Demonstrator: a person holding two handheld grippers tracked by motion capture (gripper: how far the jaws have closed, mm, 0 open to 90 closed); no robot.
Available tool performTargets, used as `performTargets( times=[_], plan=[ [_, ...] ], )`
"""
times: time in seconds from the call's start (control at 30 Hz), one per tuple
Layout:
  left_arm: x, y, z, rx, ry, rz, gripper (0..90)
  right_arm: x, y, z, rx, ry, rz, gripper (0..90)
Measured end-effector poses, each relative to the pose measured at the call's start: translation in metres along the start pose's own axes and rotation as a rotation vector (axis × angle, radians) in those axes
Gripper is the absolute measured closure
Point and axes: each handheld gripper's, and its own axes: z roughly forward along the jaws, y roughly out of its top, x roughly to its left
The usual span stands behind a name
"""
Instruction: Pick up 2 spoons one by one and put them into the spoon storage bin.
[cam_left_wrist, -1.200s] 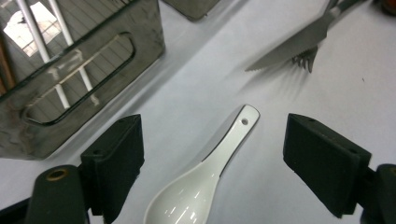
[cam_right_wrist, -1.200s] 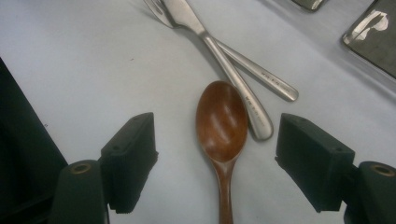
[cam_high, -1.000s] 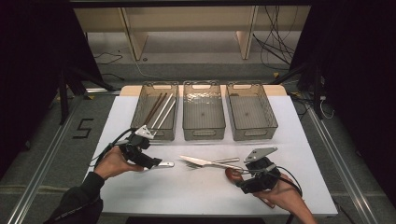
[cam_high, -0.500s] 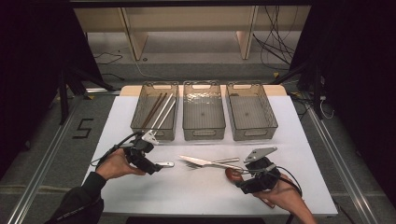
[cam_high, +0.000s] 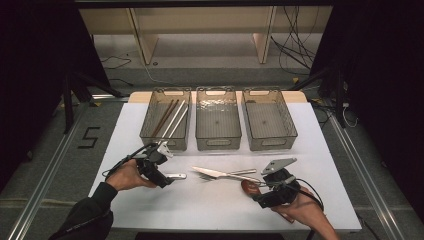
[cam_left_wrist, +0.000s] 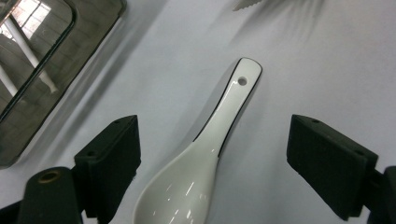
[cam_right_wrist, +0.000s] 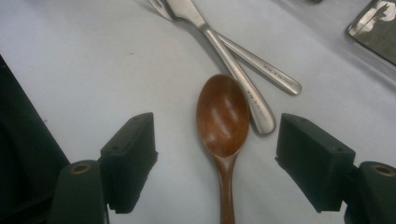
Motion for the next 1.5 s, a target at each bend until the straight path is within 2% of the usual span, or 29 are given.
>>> performTargets(
  times=[0.33,0.5,0.73,0.8,0.9,1.0,1.13,1.17,1.3,1.5],
  plan=[
    [0.005,0.003,0.006,0.036,-0.003,0.005,25.8,-0.001,0.0,-0.001,0.0,-0.004,0.004,29.1],
    [0.004,0.005,0.009,0.049,-0.018,0.026,32.6,-0.001,0.0,-0.001,0.0,-0.004,0.007,29.0],
    [0.004,0.006,0.017,0.1,-0.043,0.064,44.6,0.0,-0.001,-0.002,-0.001,-0.005,0.006,29.1],
    [0.005,0.006,0.02,0.108,-0.056,0.057,47.1,0.0,-0.001,-0.002,0.0,-0.007,0.007,29.1],
    [0.006,0.005,0.024,0.111,-0.071,0.06,52.4,0.001,-0.001,-0.002,0.001,-0.007,0.004,29.1],
    [0.006,0.005,0.024,0.111,-0.065,0.055,57.0,0.001,0.0,-0.002,0.003,-0.008,0.0,29.1],
    [0.005,0.007,0.026,0.129,-0.056,0.088,59.0,0.002,0.001,-0.001,0.004,-0.009,-0.001,29.1],
    [0.005,0.007,0.027,0.126,-0.056,0.086,59.0,0.003,0.0,-0.001,0.006,-0.009,-0.003,29.1],
    [0.006,0.007,0.027,0.126,-0.073,0.087,61.0,0.003,0.0,-0.002,0.004,-0.009,-0.002,29.1],
    [0.005,0.008,0.027,0.138,-0.088,0.103,70.8,0.003,0.0,-0.002,0.007,-0.008,-0.005,29.1]
  ],
)
